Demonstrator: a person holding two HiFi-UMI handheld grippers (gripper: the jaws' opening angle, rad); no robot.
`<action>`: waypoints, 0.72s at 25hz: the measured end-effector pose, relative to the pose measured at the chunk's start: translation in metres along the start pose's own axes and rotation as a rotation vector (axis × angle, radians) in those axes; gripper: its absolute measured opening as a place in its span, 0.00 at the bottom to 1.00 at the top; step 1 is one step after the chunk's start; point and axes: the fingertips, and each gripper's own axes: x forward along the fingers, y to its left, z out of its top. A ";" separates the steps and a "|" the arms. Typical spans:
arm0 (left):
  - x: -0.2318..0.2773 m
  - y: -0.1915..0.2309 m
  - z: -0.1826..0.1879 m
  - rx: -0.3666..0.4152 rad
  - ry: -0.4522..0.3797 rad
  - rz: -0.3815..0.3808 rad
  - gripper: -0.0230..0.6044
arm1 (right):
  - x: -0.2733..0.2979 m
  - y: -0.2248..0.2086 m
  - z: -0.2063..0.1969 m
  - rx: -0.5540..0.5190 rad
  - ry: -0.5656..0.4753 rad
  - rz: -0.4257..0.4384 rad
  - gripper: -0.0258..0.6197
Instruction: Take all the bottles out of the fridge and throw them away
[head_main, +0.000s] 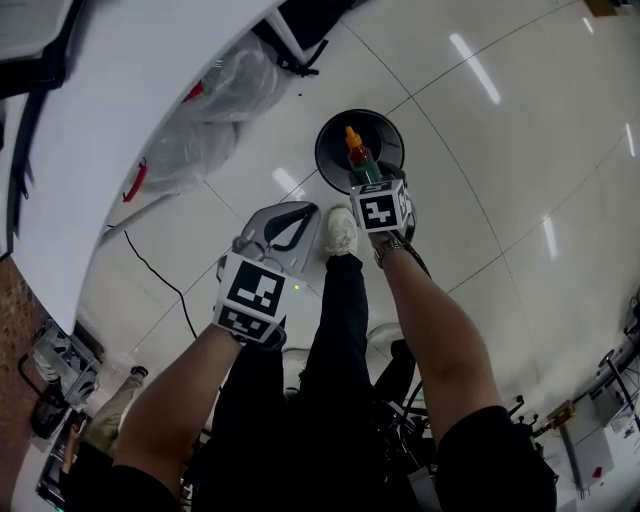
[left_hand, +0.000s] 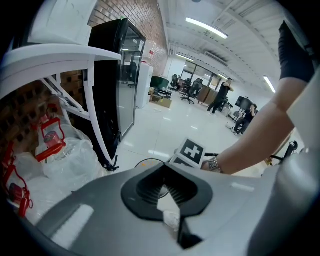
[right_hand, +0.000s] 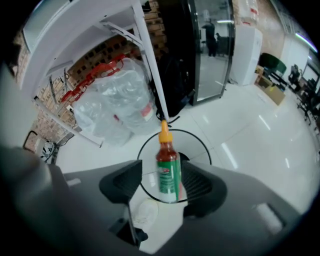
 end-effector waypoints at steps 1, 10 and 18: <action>0.000 0.001 -0.001 -0.002 0.003 0.001 0.04 | 0.001 0.000 0.001 0.002 0.001 0.003 0.42; -0.007 -0.002 0.011 -0.009 -0.012 0.015 0.04 | -0.017 0.009 0.004 0.000 -0.006 0.028 0.42; -0.047 -0.011 0.039 -0.022 -0.058 0.064 0.04 | -0.078 0.036 0.034 -0.043 -0.076 0.071 0.42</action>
